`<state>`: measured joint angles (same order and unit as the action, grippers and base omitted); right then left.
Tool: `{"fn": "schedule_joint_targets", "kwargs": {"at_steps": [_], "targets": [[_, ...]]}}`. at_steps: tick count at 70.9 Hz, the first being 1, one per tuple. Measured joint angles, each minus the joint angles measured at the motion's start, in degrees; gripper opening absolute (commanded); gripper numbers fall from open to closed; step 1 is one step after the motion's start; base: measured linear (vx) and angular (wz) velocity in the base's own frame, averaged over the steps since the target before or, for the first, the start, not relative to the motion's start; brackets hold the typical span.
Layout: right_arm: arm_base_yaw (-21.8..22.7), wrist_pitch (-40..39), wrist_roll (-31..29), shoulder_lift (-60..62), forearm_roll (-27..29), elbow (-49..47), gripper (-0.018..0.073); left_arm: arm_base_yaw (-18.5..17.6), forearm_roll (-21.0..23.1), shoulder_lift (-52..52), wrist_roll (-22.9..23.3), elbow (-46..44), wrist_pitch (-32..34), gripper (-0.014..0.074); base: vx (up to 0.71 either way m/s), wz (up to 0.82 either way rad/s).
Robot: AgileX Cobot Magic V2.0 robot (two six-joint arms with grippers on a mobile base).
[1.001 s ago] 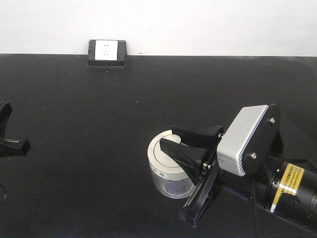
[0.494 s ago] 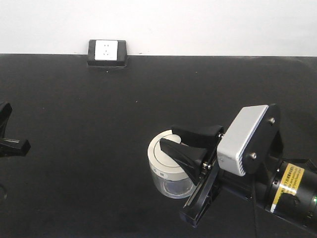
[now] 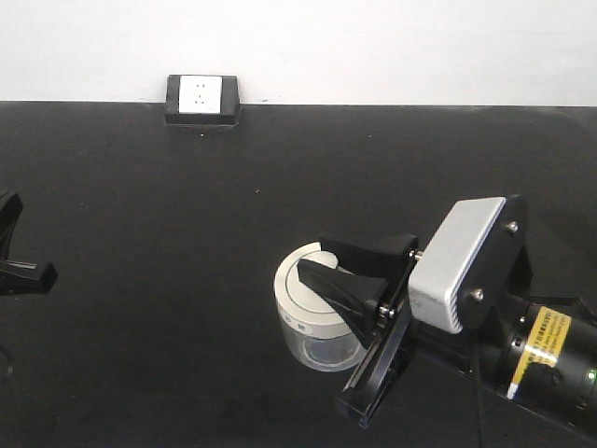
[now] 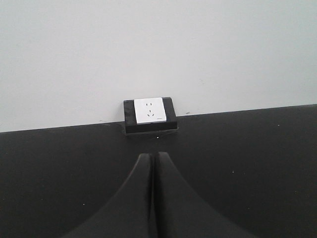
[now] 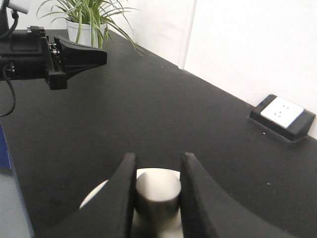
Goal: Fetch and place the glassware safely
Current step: 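Extend the right gripper forward and lower the jar onto the benchtop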
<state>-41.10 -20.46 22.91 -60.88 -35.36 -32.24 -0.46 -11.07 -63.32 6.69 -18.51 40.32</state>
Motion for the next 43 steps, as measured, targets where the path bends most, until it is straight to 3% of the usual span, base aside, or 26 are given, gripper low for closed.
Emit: {"fn": "schedule_joint_targets", "kwargs": {"at_steps": [17, 31, 43], "targets": [[2.2, -7.3, -4.3, -5.8, 5.8, 0.0, -0.0001, 0.0, 0.0, 0.0, 0.0, 0.0, 0.0, -0.0007, 0.00, 0.00], [12.0, -19.1, -5.1, -11.9, 7.4, 0.0, -0.0001, 0.0, 0.0, 0.0, 0.0, 0.0, 0.0, -0.0007, 0.00, 0.00], [21.2, -28.2, -3.6, -17.9, 3.3, 0.0, -0.0001, 0.0, 0.0, 0.0, 0.0, 0.0, 0.0, -0.0007, 0.00, 0.00]]}}
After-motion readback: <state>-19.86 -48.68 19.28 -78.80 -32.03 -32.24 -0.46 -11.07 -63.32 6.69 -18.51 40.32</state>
